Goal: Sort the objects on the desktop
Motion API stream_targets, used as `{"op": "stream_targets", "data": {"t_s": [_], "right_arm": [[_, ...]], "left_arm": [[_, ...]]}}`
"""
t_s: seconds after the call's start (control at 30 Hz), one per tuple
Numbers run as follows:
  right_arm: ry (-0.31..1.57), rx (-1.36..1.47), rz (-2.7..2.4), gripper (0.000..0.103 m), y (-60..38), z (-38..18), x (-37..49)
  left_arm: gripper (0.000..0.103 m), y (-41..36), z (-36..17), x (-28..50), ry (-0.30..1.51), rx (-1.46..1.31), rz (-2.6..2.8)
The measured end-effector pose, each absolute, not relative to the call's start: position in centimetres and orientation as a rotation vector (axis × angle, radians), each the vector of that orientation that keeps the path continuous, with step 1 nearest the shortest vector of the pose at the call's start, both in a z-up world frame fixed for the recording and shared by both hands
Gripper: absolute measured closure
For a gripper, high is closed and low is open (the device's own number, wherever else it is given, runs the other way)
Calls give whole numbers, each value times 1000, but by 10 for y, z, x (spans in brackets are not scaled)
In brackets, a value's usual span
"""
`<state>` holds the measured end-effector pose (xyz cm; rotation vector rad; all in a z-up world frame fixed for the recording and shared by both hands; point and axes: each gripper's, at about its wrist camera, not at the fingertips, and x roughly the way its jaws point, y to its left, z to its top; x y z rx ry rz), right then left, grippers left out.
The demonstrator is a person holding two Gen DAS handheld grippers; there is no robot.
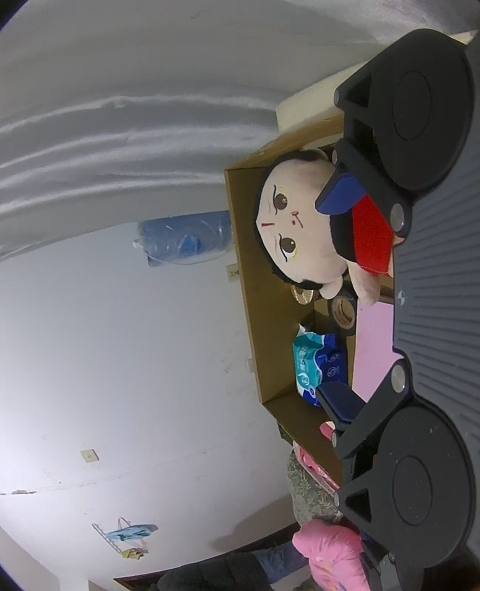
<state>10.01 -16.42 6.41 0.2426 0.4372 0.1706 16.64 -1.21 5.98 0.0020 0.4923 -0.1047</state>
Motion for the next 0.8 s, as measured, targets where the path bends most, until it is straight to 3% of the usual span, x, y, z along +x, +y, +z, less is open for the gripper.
{"op": "stream_targets", "data": {"t_s": [0.8], "right_arm": [[450,240,195,3,-159,61,98]], "left_arm": [[0,-15,56,165,508,1,-97]]}}
